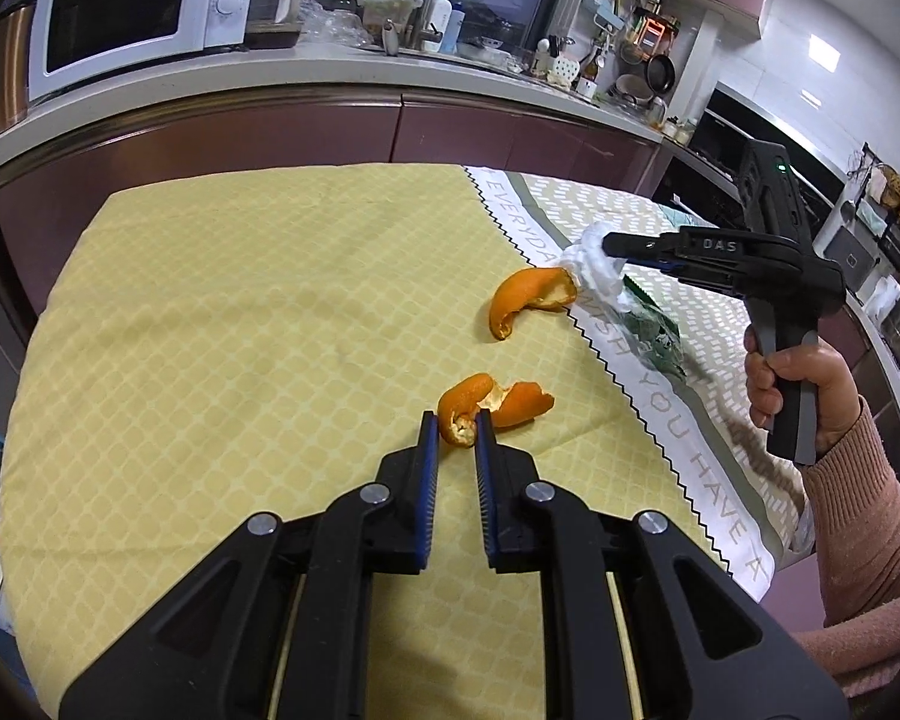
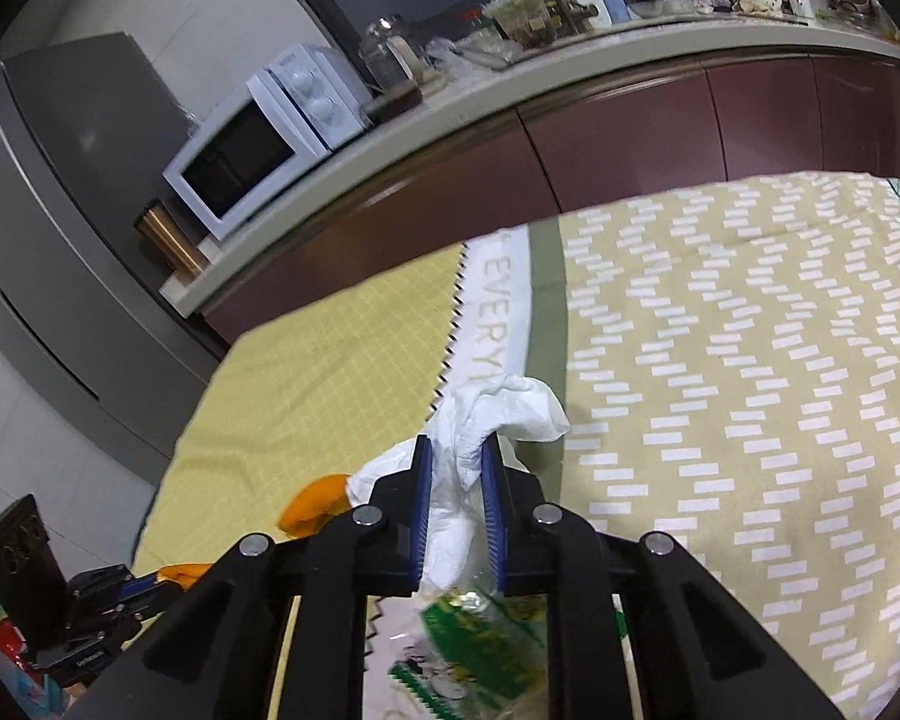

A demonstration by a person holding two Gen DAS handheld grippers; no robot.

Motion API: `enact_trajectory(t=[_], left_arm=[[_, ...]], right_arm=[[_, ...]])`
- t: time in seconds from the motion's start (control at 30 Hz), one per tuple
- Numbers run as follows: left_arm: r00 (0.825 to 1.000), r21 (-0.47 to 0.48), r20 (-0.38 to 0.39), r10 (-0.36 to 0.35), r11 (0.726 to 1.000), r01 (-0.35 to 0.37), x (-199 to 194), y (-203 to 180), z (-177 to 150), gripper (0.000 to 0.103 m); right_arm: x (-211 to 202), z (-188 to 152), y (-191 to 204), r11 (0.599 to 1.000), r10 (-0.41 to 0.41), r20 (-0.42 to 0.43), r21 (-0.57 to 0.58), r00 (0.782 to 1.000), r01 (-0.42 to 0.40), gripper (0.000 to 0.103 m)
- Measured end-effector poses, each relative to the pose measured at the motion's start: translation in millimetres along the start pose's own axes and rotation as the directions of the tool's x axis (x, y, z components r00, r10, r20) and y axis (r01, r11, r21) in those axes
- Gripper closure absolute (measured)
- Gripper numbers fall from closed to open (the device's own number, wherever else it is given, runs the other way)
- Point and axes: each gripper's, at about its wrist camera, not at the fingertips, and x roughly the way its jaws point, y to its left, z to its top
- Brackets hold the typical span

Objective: Collect trash
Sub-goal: 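Grasp an orange peel with the left gripper while the right gripper grasps the tissue, then carry the orange peel and tissue to the teal bin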

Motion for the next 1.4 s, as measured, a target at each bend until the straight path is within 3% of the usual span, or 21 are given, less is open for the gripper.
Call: enact_trajectory(t=[0.23,0.5,0.93,1.4], left_arm=[[1.000,-0.016,0.021,0.007,1.000,-0.006,-14,8,-3,0.090],[0.998,-0.027,0.060,0.020,0.999,-0.018,-37,14,-6,0.090],[0.988,-0.076,0.125,0.091,0.994,-0.082,-88,36,-19,0.090],[0.969,-0.125,0.148,0.196,0.976,-0.179,-126,64,-36,0.090]], right_arm=[[-25,3,12,0.999,0.054,0.069,-0.008,0.996,-0.053,0.090],[-35,0,46,0.990,0.137,0.078,-0.058,0.988,-0.132,0.090],[-19,-16,113,0.949,0.278,0.011,-0.156,0.960,-0.273,0.090],[16,-35,175,0.896,0.368,-0.109,-0.222,0.923,-0.383,0.090]])
